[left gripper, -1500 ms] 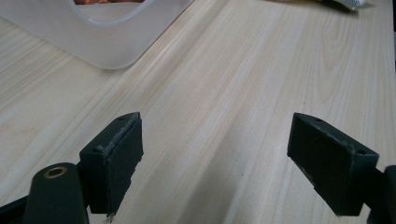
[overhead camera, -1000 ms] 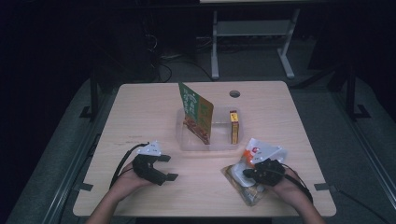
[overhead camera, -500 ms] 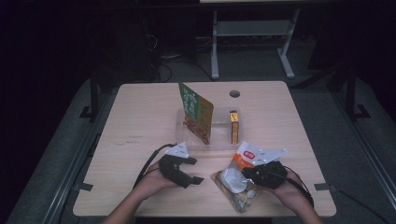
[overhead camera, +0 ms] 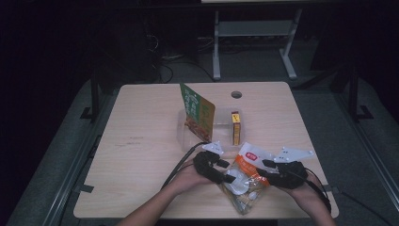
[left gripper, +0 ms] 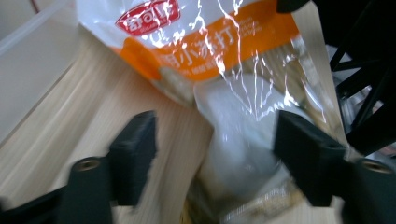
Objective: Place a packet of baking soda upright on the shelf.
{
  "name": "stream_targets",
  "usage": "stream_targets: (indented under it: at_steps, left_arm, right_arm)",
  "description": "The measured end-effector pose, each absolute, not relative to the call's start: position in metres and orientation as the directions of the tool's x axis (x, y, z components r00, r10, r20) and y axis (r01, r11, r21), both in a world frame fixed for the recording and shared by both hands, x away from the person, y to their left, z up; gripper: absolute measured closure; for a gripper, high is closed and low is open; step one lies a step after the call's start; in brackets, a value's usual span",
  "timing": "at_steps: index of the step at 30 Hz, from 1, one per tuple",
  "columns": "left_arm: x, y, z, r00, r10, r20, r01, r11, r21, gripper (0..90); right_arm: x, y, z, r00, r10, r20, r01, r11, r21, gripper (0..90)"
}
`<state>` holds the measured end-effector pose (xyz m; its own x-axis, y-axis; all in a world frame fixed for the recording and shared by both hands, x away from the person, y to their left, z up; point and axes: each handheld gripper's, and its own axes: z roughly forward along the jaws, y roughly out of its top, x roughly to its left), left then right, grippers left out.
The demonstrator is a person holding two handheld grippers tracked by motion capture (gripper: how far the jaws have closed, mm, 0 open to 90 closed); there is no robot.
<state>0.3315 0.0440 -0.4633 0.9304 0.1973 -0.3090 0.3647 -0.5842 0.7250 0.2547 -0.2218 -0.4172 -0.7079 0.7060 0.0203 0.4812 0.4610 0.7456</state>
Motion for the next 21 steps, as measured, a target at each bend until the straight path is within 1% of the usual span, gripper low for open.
stream_targets:
  at_steps: [5, 7, 10, 13, 14, 18, 21]
  left_arm:
    - [0.336, 0.036, -0.473, 0.911, 0.157, -0.381, 0.397, -0.585, 0.707, 47.5]
    - [0.335, 0.033, -0.475, 0.899, 0.136, -0.416, 0.412, -0.582, 0.701, 57.2]
    - [0.335, 0.033, -0.474, 0.907, 0.131, -0.401, 0.397, -0.582, 0.710, 70.7]
    - [0.335, 0.035, -0.472, 0.902, 0.121, -0.415, 0.407, -0.557, 0.724, 83.4]
    - [0.334, 0.036, -0.470, 0.907, 0.116, -0.404, 0.396, -0.558, 0.729, 86.3]
    - [0.324, 0.040, -0.460, 0.932, 0.108, -0.346, 0.344, -0.563, 0.751, 88.4]
    - [0.319, 0.046, -0.455, 0.939, 0.107, -0.327, 0.327, -0.569, 0.754, 88.8]
  right_arm:
    - [0.256, -0.221, -0.417, -0.708, 0.706, 0.010, 0.475, 0.466, 0.746, 56.1]
    - [0.256, -0.220, -0.416, -0.707, 0.707, 0.009, 0.471, 0.462, 0.751, 55.9]
    - [0.256, -0.219, -0.415, -0.706, 0.708, 0.005, 0.464, 0.458, 0.758, 55.0]
    - [0.255, -0.220, -0.413, -0.701, 0.713, 0.000, 0.457, 0.450, 0.767, 52.7]
    - [0.255, -0.221, -0.413, -0.701, 0.713, 0.000, 0.457, 0.449, 0.768, 51.7]
    - [0.253, -0.224, -0.408, -0.693, 0.721, -0.001, 0.442, 0.426, 0.789, 49.0]
    - [0.252, -0.228, -0.405, -0.686, 0.727, 0.004, 0.432, 0.403, 0.806, 47.5]
